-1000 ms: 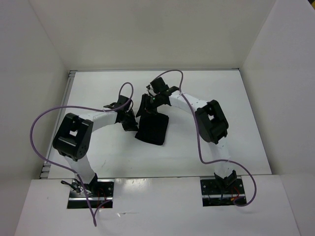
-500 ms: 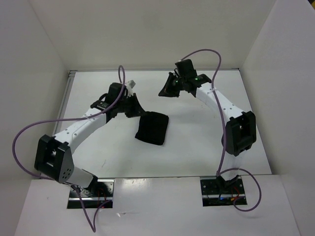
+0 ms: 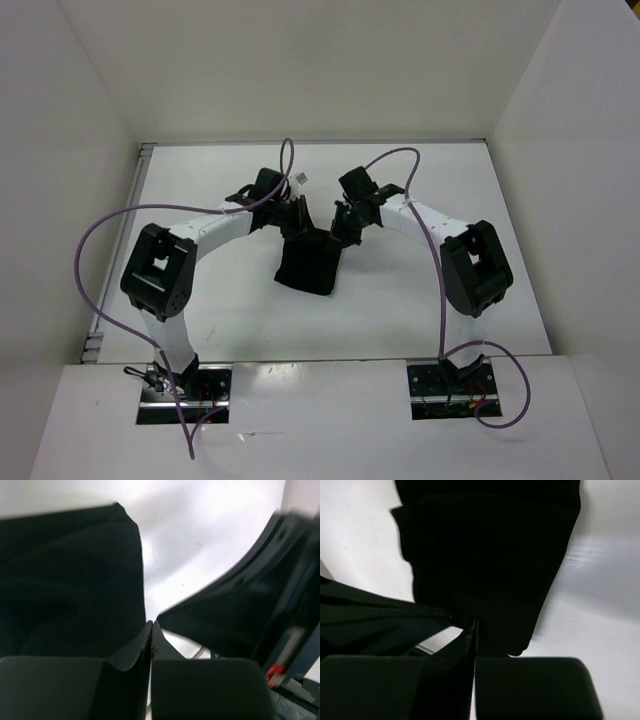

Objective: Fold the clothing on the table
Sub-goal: Fold the skirt

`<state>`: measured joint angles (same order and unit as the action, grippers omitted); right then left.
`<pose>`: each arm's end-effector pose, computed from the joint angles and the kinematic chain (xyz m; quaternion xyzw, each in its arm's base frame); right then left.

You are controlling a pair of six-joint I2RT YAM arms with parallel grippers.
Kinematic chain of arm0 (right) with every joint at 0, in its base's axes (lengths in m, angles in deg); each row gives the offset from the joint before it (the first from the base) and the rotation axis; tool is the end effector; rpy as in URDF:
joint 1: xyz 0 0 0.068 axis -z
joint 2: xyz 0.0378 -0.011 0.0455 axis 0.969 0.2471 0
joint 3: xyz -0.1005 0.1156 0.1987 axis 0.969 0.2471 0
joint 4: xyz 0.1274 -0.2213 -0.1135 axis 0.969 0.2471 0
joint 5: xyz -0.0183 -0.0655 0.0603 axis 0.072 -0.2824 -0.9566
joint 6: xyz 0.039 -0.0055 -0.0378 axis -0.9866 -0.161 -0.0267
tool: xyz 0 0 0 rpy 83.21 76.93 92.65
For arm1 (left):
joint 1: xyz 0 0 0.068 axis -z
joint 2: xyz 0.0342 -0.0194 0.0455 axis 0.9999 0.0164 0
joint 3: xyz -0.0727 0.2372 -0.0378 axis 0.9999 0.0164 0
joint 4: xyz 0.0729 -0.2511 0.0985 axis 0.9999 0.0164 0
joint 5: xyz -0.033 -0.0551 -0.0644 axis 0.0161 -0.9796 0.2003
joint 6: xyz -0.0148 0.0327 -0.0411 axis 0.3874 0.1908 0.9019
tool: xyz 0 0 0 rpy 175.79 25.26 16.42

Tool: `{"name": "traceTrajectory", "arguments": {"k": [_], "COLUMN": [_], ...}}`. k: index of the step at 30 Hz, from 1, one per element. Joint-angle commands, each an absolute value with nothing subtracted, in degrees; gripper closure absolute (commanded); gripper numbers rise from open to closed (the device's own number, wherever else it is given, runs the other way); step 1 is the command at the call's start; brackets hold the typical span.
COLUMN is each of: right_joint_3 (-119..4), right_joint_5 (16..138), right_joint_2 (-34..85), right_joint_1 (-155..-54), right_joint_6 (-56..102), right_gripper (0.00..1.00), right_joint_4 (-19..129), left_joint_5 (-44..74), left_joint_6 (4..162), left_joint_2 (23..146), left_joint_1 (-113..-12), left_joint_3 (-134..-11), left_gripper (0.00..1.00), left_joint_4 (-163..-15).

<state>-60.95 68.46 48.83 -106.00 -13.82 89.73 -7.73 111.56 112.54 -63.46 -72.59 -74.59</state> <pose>0.3377 0.2093 0.1929 0.0759 0.9553 0.2602 0.1178 0.3609 -0.1937 0.1887 -0.0108 0.8930 -0.4103 0.1848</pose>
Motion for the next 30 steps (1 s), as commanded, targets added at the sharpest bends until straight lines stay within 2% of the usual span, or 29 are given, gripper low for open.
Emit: {"name": "traceTrajectory", "arguments": {"k": [1, 9, 16, 26, 29, 30], "right_joint_3": [-59.32, -56.32, -56.85, -57.37, -57.38, -57.38], "right_joint_5": [69.0, 68.39, 68.39, 68.39, 71.88, 72.95], "right_joint_2": [49.76, 56.26, 59.6, 59.79, 54.46, 52.33], "right_joint_1": [-107.68, -108.3, -108.3, -108.3, -108.3, -108.3], "right_joint_6": [-14.96, -14.45, -13.91, -12.86, -12.86, -12.86], "right_gripper": [0.99, 0.99, 0.99, 0.99, 0.99, 0.95], "right_joint_4": [87.76, 86.69, 86.17, 86.17, 86.17, 87.21], "left_joint_5": [-7.08, 2.84, 19.54, 24.66, 22.04, 21.24], "left_joint_6": [109.63, 109.1, 109.71, 109.71, 109.71, 109.71], "left_joint_2": [115.45, 117.04, 115.2, 118.79, 112.51, 109.94], "left_joint_1": [-63.66, -64.8, -67.61, -69.46, -69.46, -69.46], "left_joint_3": [-75.81, -76.34, -73.71, -75.02, -74.33, -73.8], "left_gripper": [0.99, 0.99, 0.99, 1.0, 1.0, 1.0], "left_joint_4": [-76.77, -74.14, -72.9, -71.94, -71.85, -71.85]}}
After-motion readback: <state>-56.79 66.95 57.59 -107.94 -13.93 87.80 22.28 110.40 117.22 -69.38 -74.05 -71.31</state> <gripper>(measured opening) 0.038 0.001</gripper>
